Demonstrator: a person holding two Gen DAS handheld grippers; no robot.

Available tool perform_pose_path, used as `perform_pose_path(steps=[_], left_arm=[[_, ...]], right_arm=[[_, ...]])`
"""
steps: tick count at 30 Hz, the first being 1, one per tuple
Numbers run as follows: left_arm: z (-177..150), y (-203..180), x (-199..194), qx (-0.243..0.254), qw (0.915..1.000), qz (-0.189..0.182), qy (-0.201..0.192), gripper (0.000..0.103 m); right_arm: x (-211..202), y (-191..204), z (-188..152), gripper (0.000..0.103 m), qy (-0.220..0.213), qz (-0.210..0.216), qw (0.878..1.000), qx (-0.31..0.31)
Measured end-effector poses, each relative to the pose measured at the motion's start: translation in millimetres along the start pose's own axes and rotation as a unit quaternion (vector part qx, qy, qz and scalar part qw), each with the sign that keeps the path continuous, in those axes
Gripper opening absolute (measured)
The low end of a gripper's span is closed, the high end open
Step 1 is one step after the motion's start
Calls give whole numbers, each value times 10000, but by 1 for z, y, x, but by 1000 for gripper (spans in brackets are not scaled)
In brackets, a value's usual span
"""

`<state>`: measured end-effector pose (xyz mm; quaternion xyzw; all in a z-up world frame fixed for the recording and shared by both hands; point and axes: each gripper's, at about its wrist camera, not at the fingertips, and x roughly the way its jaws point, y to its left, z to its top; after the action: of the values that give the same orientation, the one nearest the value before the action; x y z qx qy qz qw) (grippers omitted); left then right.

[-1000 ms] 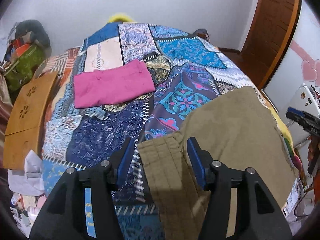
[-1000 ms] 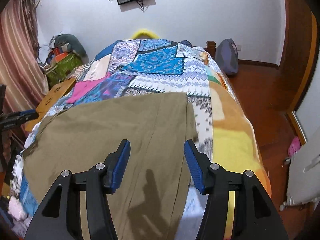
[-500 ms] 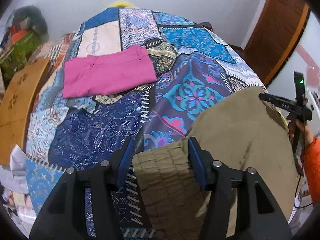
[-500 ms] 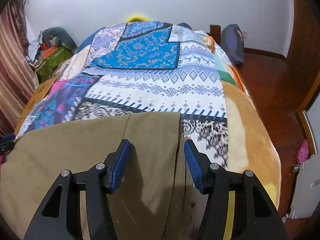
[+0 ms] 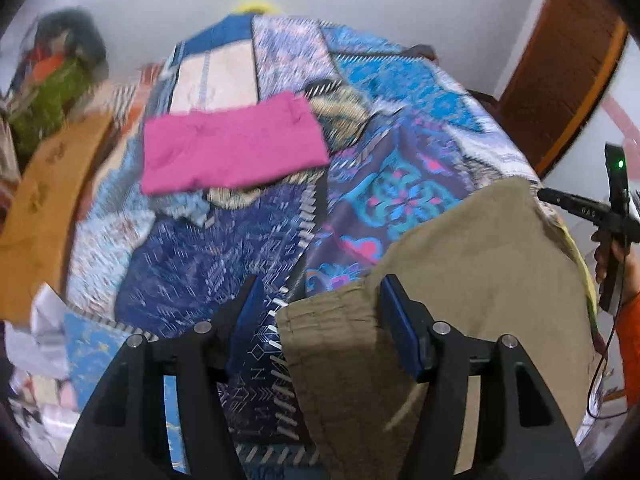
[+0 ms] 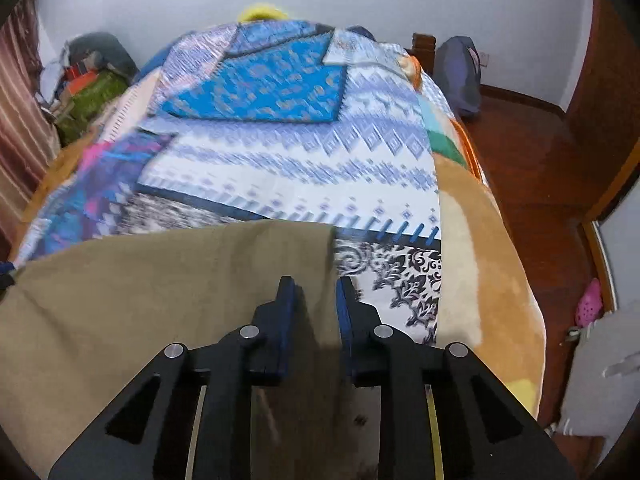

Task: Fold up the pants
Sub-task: 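Lift and lay the pants flat again, then open both grippers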

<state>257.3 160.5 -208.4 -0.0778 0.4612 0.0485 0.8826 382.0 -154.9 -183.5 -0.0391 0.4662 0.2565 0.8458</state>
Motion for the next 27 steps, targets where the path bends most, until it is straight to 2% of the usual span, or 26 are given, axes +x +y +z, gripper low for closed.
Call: perform_pose_path(steps=[1, 3, 6, 8, 12, 14, 18, 20, 27], left_arm=[[1, -5, -10, 83, 9999, -57, -99, 61], [2, -15, -23, 175, 9993, -257, -209, 61], [2, -33, -28, 357, 9981, -453, -194, 61], [0, -45, -21, 471, 9977, -485, -75, 61], [-15, -59, 4, 605, 9957, -558, 416, 61], [-26, -62, 8, 697, 9953, -500, 458, 61], [-47, -71, -9, 1087, 9936, -251, 154, 62], [-56, -71, -13, 1193, 9927, -98, 112, 66], [-93, -50, -36, 887, 9960, -77, 48, 72]], right_arm=[[-8, 6, 1, 30, -70, 130, 9999, 18], [-28, 24, -2, 45, -212, 401, 9989, -70], [-40, 58, -9, 53, -211, 702, 9967, -348], [-38, 82, -16, 58, -46, 950, 9941, -517], [-8, 113, -37, 58, 520, 1096, 9899, -735], [5, 120, -49, 59, 817, 1083, 9882, -717], [-9, 124, -71, 61, 765, 957, 9880, -938], [-21, 122, -84, 61, 765, 884, 9881, -1005], [-60, 100, -129, 62, 528, 794, 9938, -580]])
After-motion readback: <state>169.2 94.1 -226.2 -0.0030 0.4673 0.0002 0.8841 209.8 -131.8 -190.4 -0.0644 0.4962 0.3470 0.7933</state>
